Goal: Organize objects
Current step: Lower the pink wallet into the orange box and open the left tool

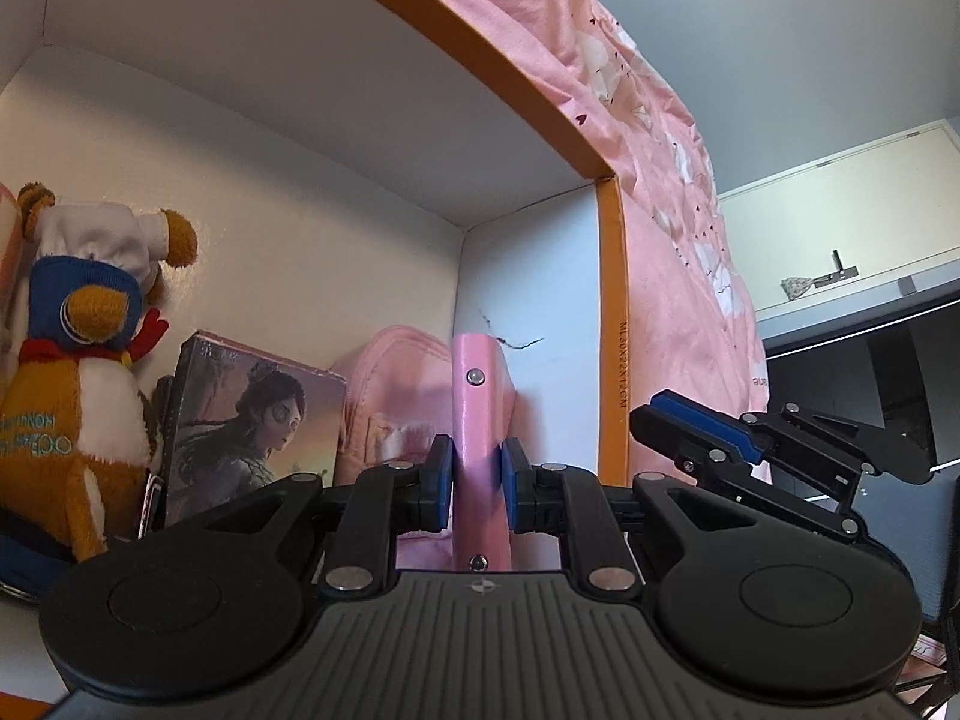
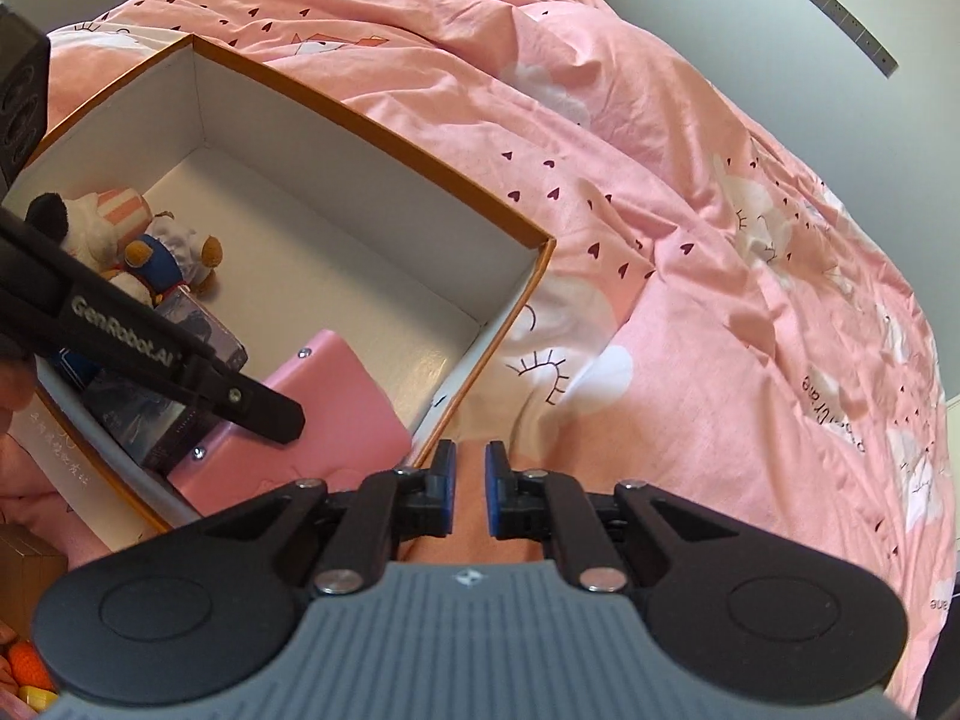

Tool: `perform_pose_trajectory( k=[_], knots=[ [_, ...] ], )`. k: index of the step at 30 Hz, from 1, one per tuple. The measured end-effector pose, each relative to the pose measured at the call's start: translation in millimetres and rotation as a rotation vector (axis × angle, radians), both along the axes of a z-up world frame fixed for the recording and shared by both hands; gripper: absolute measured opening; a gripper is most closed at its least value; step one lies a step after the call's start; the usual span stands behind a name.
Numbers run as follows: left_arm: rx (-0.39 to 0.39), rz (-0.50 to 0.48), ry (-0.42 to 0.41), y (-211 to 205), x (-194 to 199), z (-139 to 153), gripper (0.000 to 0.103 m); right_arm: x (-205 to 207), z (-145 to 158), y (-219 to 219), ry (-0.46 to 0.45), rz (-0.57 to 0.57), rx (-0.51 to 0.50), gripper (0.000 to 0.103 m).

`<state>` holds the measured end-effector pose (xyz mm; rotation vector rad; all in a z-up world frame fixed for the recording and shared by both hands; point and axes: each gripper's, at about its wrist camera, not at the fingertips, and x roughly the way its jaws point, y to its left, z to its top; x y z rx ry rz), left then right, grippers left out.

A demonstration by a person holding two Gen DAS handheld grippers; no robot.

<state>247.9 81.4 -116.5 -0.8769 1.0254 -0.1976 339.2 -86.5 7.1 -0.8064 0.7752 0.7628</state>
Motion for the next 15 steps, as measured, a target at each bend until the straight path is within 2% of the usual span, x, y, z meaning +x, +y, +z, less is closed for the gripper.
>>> perform_pose_trajectory(
  k=[4, 8, 9, 12, 15],
  knots=[
    [0.081, -0.011, 0.017, -7.2, 1.4, 6.5, 0.02, -1.4, -4.8, -3.0, 0.015, -0.008, 0.004, 0.01],
    [0.302, -0.03, 0.053, -23.3, 4.2, 18.1, 0.025, -2.8, -7.4, -7.0, 0.035, -0.015, 0.006, 0.01],
    [0.362, -0.042, 0.04, -30.1, 3.1, 21.1, 0.025, -3.6, -7.9, -7.6, 0.038, -0.015, 0.006, 0.01],
    [0.448, -0.072, 0.014, -43.5, 1.0, 27.6, 0.025, -7.2, -10.0, -8.6, 0.037, -0.01, -0.002, 0.01],
    [0.487, -0.076, 0.002, -49.3, 0.4, 31.9, 0.025, -9.7, -10.6, -9.1, 0.031, -0.01, -0.006, 0.01]
  ],
)
